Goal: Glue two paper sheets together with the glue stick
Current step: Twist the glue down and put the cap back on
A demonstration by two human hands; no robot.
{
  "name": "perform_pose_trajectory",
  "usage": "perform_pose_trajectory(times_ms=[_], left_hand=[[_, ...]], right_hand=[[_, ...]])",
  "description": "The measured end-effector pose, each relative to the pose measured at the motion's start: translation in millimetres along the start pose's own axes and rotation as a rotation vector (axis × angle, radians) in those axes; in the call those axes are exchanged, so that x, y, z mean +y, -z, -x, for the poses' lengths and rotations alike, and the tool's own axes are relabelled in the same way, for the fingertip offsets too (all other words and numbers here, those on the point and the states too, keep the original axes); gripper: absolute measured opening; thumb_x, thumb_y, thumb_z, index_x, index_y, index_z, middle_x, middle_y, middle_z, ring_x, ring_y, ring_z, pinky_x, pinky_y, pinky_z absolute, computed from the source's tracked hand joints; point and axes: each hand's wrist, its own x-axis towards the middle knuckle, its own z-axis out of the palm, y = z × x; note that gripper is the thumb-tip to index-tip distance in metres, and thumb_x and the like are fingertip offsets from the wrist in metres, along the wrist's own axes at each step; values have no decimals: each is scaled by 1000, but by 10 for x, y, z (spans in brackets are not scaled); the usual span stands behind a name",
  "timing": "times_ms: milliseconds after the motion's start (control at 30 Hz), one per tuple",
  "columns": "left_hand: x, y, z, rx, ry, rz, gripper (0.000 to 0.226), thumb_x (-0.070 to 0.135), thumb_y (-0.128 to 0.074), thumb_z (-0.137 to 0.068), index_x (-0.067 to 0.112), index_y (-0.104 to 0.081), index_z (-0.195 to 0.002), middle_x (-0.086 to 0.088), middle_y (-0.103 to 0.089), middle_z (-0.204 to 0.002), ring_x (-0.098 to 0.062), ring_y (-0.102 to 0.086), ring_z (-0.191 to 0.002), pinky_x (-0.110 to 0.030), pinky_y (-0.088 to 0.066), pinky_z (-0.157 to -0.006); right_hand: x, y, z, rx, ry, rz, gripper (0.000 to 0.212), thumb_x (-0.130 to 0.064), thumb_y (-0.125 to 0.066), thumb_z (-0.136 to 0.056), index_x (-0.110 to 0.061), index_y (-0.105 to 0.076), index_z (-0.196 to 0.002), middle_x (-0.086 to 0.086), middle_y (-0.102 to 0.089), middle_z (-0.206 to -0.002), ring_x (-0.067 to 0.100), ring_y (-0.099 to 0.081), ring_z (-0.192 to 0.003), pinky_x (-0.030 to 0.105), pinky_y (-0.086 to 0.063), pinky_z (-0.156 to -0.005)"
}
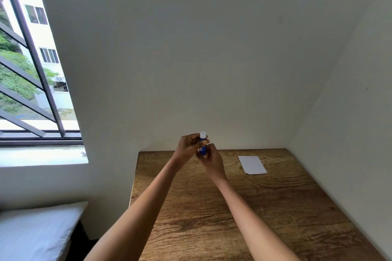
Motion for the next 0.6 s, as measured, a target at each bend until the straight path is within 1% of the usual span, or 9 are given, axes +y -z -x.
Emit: perform_pose_trajectory(times_ms=[67, 133, 167, 233, 300, 333, 433, 533, 600], left_hand=[[-22, 44, -9, 1, 0, 7, 20, 6, -63, -85, 18, -66, -101, 5, -72, -89, -2, -69, -87, -14, -53, -75], [-20, 64, -19, 0, -9, 8, 19, 5, -62, -86, 15, -65, -102, 4, -71, -89, -1, -69, -86, -14, -53, -74], [-19, 63, -23, 5, -17, 12, 19, 6, -62, -86, 14, -65, -103, 4, -71, -90, -2, -69, -86, -15, -53, -75], [-21, 39, -30, 19, -21, 30, 19, 7, -62, -86, 15, -66, -102, 4, -72, -91, -5, -69, -89, -18, -54, -79], [-34, -2, -29, 17, -15, 26, 19, 8, -64, -85, 18, -67, -101, 4, -73, -91, -7, -69, -91, -19, -54, -80], [-38, -14, -26, 13, -11, 17, 19, 9, -65, -84, 20, -68, -99, 5, -73, -90, -7, -69, -91, -18, -54, -79], [-49, 14, -12, 10, 8, 13, 20, 9, -66, -83, 24, -69, -96, 8, -73, -89, -5, -69, -88, -16, -54, -76], [-63, 88, -3, 17, 4, 17, 22, 6, -65, -83, 21, -67, -98, 5, -72, -90, -2, -69, -87, -14, -53, -73], [-66, 117, 1, 15, 3, 18, 21, 6, -64, -84, 20, -67, -99, 3, -72, -92, -3, -69, -88, -15, -54, -75]], right_hand=[[5, 61, -14, -120, 35, -9, 22, -32, -53, -92, -11, -56, -94, 9, -53, -82, 18, -48, -72, 29, -37, -65], [35, 79, -32, -150, 62, 96, 31, -35, -46, -95, -8, -58, -101, 12, -55, -90, 22, -53, -79, 31, -39, -66], [49, 67, -36, -115, 78, 179, 32, -38, -45, -95, -9, -59, -101, 9, -56, -91, 20, -54, -78, 30, -40, -63], [59, 18, -24, 39, 80, 298, 30, -42, -49, -91, -13, -56, -96, -3, -54, -86, 10, -50, -67, 23, -36, -53], [37, -46, -10, 165, 23, 245, 24, -40, -58, -87, -18, -51, -88, -11, -48, -76, 3, -44, -59, 19, -30, -50], [44, -74, -13, 184, -4, 186, 22, -38, -62, -85, -20, -48, -84, -12, -46, -72, 3, -43, -57, 19, -28, -50], [58, -54, -32, 59, 20, 42, 17, -30, -63, -85, -25, -47, -79, -9, -45, -69, 4, -40, -58, 18, -30, -54], [84, 15, -32, -127, 97, 62, 3, -29, -52, -93, -25, -52, -92, -4, -48, -80, 10, -45, -69, 19, -34, -60], [126, 13, -30, -129, 123, 134, 13, -34, -49, -93, -22, -54, -96, -5, -46, -80, 10, -45, -70, 19, -33, -59]])
